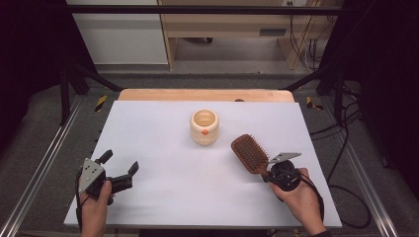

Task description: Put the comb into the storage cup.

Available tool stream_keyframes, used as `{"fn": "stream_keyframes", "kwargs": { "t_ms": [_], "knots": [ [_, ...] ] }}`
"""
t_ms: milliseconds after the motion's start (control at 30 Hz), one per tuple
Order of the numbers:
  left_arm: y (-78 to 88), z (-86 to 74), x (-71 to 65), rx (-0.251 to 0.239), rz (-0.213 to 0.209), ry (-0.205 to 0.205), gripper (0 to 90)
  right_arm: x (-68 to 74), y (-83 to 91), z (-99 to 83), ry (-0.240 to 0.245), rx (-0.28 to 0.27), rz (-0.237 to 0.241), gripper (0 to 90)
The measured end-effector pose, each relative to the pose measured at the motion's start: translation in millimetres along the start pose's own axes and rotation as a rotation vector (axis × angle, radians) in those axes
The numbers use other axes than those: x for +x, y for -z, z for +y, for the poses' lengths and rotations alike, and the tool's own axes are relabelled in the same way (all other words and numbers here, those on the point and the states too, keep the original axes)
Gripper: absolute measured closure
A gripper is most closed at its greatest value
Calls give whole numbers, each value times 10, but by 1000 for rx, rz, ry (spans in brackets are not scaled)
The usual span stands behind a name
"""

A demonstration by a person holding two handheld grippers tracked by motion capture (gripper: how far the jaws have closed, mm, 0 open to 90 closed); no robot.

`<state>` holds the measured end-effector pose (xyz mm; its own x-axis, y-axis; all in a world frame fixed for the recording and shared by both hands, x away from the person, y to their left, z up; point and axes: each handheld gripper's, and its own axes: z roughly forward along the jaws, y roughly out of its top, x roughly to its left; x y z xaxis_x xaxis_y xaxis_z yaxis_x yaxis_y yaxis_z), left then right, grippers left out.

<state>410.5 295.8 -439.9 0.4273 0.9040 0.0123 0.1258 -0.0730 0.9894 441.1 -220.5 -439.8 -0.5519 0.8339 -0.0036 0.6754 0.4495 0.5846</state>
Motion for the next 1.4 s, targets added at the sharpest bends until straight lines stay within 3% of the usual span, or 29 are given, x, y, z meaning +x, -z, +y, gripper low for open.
{"fn": "stream_keyframes", "kwargs": {
  "t_ms": [267, 433, 533, 633, 767, 867, 1000, 1100, 1167, 1400],
  "knots": [
    [-33, 134, -232, 2, -37, -16, 19, 21, 68, 36, -12, -144, 4, 729],
    [-146, 280, -458, 14, -96, -42, 19, 5, 98, 31, -16, -216, 1, 730],
    [-238, 353, -579, 12, -131, -29, 20, 3, 122, 28, -22, -254, 16, 730],
    [-322, 443, -710, 5, -126, -67, 26, 28, 140, 31, -33, -298, 14, 730],
    [-417, 577, -844, 1, -162, -62, 27, 84, 163, 43, -46, -342, 7, 730],
    [-455, 642, -928, 13, -191, -90, 27, 141, 168, 19, -49, -383, 17, 730],
    [-486, 689, -1033, 25, -233, -79, 28, 213, 185, 34, -30, -419, 14, 730],
    [-521, 729, -1143, 29, -260, -103, 28, 261, 195, 56, -25, -444, 13, 730],
    [-557, 754, -1212, 32, -281, -98, 28, 279, 206, 69, -32, -457, 15, 730],
    [-706, 797, -1391, 42, -320, -119, 28, 285, 202, 76, -32, -470, 21, 730]
  ]
}}
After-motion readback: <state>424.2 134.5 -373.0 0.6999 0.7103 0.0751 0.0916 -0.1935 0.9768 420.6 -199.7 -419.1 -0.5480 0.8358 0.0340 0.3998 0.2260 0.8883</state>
